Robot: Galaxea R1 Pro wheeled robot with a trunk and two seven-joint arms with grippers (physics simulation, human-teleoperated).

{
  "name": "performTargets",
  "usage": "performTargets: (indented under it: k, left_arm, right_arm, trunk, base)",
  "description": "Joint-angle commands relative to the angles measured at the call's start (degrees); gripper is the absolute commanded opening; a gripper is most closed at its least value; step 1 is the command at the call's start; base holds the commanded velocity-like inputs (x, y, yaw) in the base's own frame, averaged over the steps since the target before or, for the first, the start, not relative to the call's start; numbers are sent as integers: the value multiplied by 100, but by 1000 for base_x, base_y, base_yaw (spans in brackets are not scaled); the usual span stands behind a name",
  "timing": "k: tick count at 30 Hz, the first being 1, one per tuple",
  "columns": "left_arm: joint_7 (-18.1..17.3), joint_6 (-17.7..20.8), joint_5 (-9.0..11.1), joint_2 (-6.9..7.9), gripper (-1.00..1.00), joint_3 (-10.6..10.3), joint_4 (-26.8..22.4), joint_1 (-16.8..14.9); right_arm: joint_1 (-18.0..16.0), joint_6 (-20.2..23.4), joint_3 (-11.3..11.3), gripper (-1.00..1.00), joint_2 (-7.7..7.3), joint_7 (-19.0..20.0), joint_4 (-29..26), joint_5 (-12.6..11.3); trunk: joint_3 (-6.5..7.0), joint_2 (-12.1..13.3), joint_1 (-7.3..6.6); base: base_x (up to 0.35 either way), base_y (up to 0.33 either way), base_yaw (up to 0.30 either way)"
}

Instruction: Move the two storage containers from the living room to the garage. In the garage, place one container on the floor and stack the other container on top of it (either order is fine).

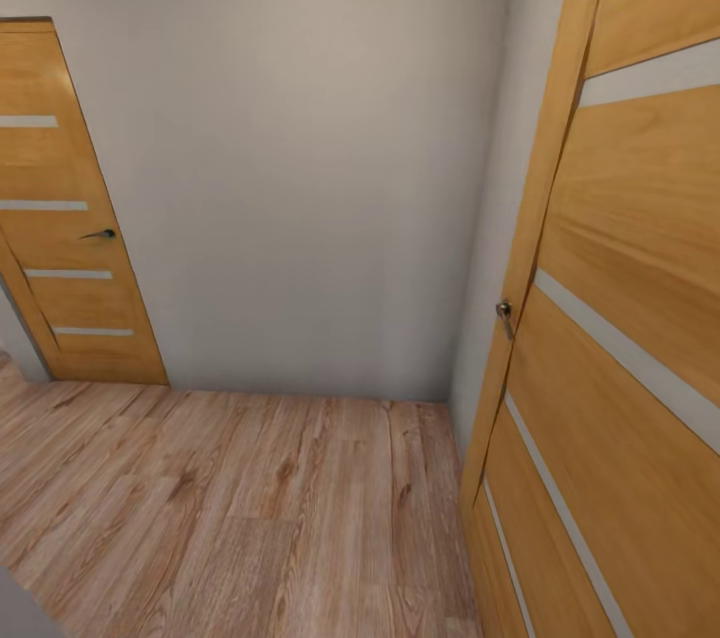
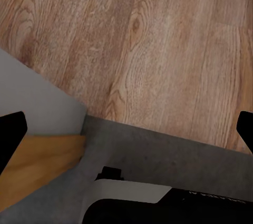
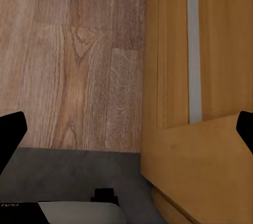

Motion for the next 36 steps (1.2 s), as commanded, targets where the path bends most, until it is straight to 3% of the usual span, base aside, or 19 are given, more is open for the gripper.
performTargets:
  k: [1,10,21,36]
  left_arm:
    - [18,-38,-8,0,100,12,23,-11]
    - [18,-38,-8,-1,100,8,23,-11]
    - [21,-38,-8,-1,100,4,23,-11]
    - [18,-38,-8,-1,100,9,23,-11]
  right_arm:
    - [-6,-15,14,100,0,-31,7,20]
    - [-5,-15,14,100,0,-31,7,21]
    - [-6,-15,14,100,0,-31,7,20]
    - [-6,-15,14,100,0,-31,7,21]
  trunk:
    - [-12,-11,3]
    - [-12,-11,3]
    - [-12,-11,3]
    - [-12,-11,3]
  base:
    - [3,0,0]
    - [26,0,0]
    - [277,0,0]
    - [24,0,0]
